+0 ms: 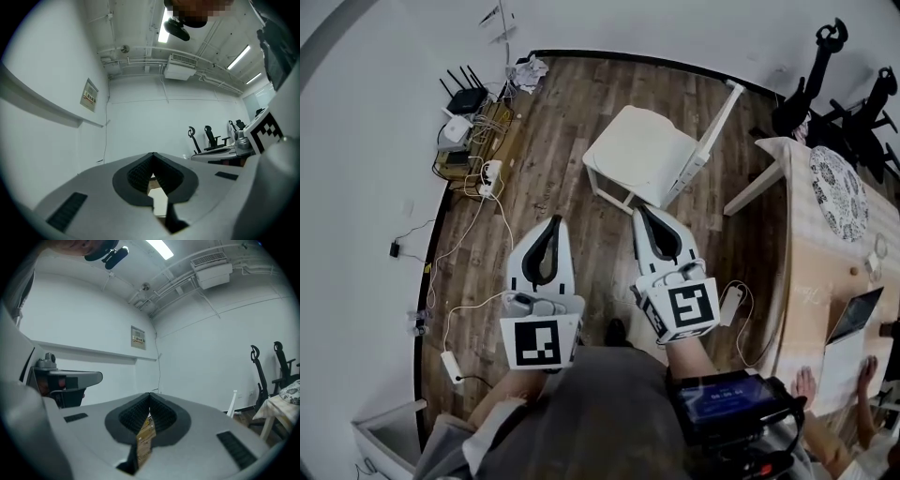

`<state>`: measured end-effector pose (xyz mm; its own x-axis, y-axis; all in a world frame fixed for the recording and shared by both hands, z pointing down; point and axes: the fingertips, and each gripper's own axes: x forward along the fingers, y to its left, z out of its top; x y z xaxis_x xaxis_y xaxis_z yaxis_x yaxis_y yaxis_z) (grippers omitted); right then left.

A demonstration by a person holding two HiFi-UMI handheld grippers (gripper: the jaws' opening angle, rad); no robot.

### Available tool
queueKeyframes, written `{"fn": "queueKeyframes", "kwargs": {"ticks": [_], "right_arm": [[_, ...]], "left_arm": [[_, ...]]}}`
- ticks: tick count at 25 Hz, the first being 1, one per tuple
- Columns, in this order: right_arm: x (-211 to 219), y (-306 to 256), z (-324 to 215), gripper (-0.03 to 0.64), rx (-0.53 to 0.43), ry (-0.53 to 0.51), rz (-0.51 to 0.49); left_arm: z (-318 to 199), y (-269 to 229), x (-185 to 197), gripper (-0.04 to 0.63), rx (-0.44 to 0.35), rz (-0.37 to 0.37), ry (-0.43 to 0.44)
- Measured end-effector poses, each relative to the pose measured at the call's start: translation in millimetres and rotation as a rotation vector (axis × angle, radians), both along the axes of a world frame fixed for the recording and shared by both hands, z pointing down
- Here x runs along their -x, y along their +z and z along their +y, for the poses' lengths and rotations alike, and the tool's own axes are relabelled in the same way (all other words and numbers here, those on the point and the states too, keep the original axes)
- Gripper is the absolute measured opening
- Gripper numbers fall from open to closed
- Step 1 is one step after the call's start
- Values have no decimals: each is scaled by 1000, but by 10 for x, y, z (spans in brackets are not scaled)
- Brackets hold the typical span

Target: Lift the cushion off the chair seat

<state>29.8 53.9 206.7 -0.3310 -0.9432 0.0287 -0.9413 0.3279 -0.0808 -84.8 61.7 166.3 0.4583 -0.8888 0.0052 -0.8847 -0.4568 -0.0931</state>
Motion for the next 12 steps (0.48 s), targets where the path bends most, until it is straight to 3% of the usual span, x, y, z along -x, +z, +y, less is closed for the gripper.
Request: {"fn": "queueKeyframes", "kwargs": {"ticks": [12], "right_arm": [[99,61,-1092,8,15,154,48]], "left_arm": [[-1213,42,412,6,1,31,72]]}}
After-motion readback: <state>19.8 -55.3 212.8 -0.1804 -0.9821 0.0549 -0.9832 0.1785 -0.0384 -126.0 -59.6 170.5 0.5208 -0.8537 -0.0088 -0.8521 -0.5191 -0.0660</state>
